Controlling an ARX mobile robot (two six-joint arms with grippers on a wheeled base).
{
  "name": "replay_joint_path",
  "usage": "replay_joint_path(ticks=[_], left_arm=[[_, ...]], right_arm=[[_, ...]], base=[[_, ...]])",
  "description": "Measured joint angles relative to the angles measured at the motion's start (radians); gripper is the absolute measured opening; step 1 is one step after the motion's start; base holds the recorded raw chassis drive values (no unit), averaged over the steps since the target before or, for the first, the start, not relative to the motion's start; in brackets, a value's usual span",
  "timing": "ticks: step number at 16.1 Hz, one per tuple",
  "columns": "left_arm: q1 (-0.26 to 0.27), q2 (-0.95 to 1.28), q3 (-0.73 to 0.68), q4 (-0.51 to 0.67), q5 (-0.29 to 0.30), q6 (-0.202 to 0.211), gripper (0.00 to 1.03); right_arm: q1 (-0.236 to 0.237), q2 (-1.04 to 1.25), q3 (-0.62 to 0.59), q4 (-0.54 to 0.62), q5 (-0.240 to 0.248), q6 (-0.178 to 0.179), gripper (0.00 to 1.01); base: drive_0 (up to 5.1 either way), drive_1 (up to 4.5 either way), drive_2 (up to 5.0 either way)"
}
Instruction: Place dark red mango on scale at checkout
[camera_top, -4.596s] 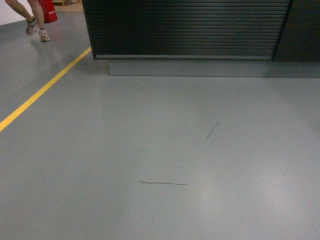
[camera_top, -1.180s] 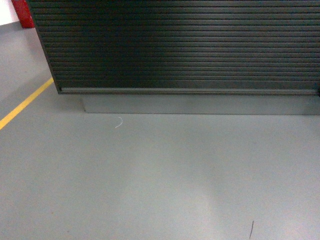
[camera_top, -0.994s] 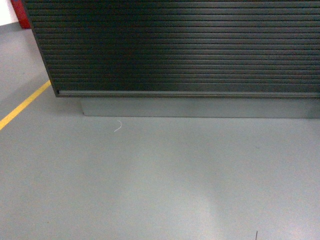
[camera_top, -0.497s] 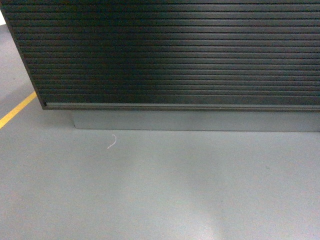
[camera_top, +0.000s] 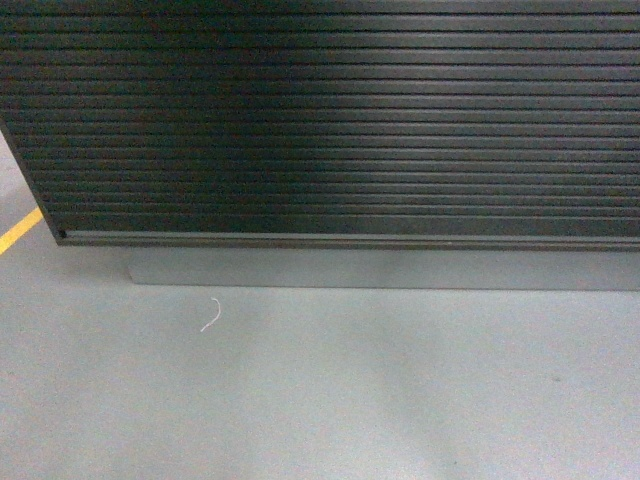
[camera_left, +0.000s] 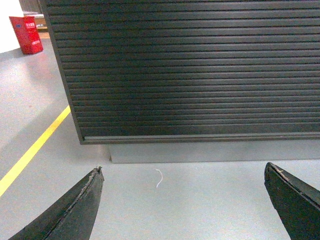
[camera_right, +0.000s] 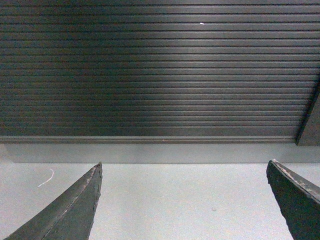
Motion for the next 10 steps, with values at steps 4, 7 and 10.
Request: replay_joint_path(ticks=[4,7,10], left_arm=[[0.0,0.0,0.0,0.001,0.0,0.0,0.98],[0.0,0.0,0.0,0.0,-0.001,0.0,0.98],[0.0,0.0,0.0,0.002,0.0,0.0,0.98]], right_arm=[[0.0,0.0,0.0,0.0,0.0,0.0,0.98],[0.0,0.0,0.0,0.001,0.0,0.0,0.98],[0.0,0.0,0.0,0.0,0.0,0.0,0.98]], base=[[0.1,2.92,-2.8],[0.0,2.8,-2.8],[-0.1,2.69,-2.9]])
